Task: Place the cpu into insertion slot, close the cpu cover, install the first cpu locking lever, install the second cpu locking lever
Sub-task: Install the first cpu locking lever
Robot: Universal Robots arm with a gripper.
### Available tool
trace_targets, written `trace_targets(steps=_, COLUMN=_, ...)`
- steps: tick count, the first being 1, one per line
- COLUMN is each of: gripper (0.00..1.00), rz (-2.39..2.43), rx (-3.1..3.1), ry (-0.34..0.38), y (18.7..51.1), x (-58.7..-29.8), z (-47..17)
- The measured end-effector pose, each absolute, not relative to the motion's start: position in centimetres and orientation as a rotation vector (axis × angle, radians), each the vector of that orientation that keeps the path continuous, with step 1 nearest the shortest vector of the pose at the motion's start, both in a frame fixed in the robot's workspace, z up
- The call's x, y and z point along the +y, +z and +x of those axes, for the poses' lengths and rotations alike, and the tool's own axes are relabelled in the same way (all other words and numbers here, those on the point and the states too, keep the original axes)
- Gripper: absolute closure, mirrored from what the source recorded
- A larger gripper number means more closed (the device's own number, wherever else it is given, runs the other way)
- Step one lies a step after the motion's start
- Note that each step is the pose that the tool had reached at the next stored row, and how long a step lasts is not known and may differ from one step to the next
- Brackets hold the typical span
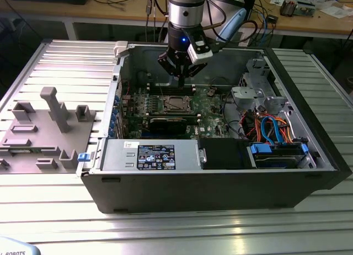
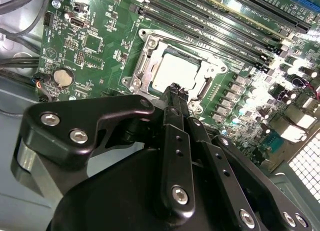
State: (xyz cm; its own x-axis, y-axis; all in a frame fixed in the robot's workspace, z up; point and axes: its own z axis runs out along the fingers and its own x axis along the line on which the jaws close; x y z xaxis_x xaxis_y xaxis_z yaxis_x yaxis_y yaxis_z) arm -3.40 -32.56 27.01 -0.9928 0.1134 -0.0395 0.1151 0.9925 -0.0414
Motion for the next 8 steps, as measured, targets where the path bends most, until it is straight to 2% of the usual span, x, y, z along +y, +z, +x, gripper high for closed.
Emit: trace_targets(steps=8, gripper=0.89, rz=0.15, rx=3.1, ry=-0.067, y=27.01, x=-32.56, z=-3.4)
